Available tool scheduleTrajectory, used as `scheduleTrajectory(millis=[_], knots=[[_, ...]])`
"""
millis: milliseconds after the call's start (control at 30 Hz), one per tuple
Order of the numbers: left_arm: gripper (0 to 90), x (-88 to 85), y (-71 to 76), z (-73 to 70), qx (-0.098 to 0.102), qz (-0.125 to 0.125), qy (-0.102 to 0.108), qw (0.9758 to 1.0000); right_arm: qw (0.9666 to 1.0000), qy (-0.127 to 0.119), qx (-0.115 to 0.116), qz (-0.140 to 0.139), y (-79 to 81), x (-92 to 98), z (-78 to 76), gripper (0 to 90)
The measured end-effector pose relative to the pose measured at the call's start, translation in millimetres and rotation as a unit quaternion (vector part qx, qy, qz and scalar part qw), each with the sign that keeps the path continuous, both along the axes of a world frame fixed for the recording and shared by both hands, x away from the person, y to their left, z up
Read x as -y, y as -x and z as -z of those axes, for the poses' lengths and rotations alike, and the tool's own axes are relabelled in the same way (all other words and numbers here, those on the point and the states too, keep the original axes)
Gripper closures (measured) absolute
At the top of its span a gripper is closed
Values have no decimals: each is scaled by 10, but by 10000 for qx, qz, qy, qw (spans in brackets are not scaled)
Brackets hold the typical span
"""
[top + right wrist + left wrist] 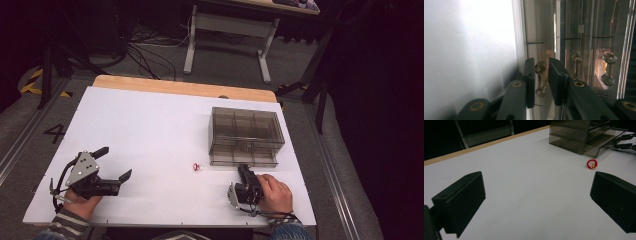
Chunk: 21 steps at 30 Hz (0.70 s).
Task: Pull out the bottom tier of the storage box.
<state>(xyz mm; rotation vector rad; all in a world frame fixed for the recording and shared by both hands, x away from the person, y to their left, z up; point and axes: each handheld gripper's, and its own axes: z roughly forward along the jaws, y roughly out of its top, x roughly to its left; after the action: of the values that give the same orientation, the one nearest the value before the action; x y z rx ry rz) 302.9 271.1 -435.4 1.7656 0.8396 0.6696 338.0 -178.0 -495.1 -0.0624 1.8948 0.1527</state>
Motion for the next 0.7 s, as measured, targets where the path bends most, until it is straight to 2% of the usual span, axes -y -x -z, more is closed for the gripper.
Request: scheduleTrajectory(millis=[133, 233, 467, 700], knots=[[7, 0, 0, 1, -3, -2, 2, 10000, 9997, -204, -111, -19, 10, 6, -46, 701], [7, 0, 0, 0, -1, 0, -2, 10000, 9996, -241, -148, -63, 17, 0, -68, 690], [7, -4, 1, -1, 7, 2, -25, 10000, 9986, -512, -67, -57, 54, 3, -151, 694], [7, -10, 4, -5, 14, 4, -42, 10000, 9979, -645, -42, -57, 71, 8, -195, 691]])
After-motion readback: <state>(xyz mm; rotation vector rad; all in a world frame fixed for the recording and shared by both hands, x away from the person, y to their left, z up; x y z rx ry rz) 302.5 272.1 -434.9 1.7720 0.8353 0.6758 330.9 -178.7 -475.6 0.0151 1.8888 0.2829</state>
